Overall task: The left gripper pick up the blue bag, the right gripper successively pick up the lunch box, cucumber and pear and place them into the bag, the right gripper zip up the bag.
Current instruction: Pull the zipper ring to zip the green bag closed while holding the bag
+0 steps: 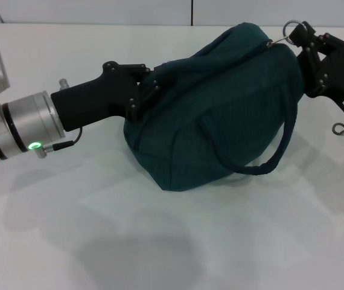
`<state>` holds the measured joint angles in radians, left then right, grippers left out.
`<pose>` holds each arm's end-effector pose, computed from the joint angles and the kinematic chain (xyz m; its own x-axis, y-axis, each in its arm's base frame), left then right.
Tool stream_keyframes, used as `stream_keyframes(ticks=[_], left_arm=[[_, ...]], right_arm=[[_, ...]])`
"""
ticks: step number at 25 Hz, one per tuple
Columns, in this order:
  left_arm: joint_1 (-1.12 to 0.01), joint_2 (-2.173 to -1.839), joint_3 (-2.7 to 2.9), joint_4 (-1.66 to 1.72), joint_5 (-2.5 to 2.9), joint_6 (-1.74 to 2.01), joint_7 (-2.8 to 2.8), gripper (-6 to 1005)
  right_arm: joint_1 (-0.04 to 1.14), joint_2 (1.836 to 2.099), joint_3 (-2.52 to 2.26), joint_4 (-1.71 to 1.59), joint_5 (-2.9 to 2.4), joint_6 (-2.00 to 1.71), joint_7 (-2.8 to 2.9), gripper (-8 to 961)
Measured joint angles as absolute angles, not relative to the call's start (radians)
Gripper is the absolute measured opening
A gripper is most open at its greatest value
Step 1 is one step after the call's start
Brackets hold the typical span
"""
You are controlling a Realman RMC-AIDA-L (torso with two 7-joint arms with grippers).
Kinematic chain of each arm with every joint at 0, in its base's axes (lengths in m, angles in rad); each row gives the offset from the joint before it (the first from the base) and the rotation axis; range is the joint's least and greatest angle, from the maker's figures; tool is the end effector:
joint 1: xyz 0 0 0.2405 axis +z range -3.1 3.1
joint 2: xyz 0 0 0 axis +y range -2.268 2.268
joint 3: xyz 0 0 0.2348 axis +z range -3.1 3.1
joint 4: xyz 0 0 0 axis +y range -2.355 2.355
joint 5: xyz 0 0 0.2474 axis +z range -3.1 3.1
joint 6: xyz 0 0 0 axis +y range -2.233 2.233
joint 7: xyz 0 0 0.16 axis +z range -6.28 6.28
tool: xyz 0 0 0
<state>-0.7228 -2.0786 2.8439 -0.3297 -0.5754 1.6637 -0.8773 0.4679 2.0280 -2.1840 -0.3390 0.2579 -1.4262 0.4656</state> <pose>-0.2531 0.3538 -0.0222 0.6874 0.0823 0.7216 0.3939 -0.8770 -0.2752 0.2145 0.3491 -0.0446 0.4717 0.1981 -0.8592 -0.5412 -0.7043 -0.4595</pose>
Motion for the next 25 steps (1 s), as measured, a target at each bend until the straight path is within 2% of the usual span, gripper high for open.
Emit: stream_keyframes(ticks=[16,25], left_arm=[[-0.716,-2.075,2.844,-0.333,-0.583,1.663,-0.858,101],[-0.713,-2.06,2.844,-0.331,-0.59,1.676,-0.859,99]], right_arm=[[0.435,2.025,-2.172,-0.288,0.334,-1.361,0.532,85],[0.439,2.022,-2.163,-0.272,0.33,-1.33,0.547,109]])
